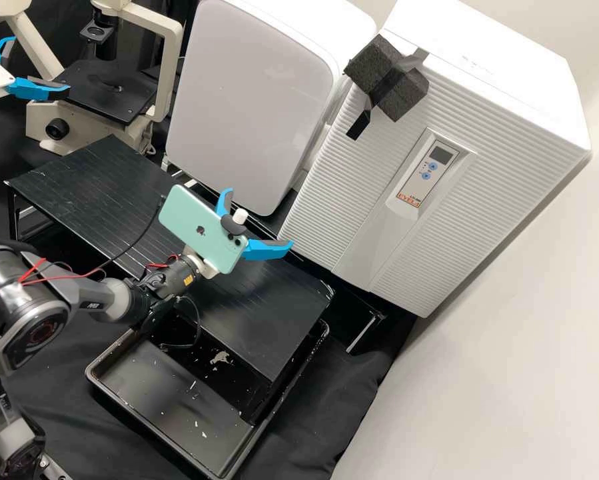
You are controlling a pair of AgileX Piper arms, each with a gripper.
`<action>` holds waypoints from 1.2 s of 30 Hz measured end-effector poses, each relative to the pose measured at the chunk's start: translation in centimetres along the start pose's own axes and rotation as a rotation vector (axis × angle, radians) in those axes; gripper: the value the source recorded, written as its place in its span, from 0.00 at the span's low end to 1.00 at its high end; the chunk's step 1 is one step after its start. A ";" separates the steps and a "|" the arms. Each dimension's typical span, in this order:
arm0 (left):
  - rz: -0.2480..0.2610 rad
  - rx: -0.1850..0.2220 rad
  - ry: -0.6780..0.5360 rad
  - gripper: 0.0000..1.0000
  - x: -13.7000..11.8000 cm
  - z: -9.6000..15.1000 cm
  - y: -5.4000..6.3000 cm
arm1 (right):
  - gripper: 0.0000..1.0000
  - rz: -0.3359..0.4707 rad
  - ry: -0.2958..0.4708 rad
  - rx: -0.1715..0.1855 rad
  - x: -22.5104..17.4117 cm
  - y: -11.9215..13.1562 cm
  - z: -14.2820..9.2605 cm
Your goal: Open the incubator door
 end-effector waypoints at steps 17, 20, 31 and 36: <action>0.000 0.000 0.000 1.00 0.0 0.0 0.0 | 1.00 0.249 0.028 0.031 3.0 7.4 -3.9; 0.000 0.000 0.000 1.00 0.0 0.0 0.0 | 1.00 0.310 0.009 0.045 2.5 7.9 -5.2; 0.000 0.000 0.000 1.00 0.0 0.0 0.0 | 1.00 0.416 -0.069 -0.024 2.7 7.6 -11.6; 0.000 0.000 0.000 1.00 0.0 0.0 0.0 | 1.00 0.468 -0.170 -0.076 4.3 7.2 -13.0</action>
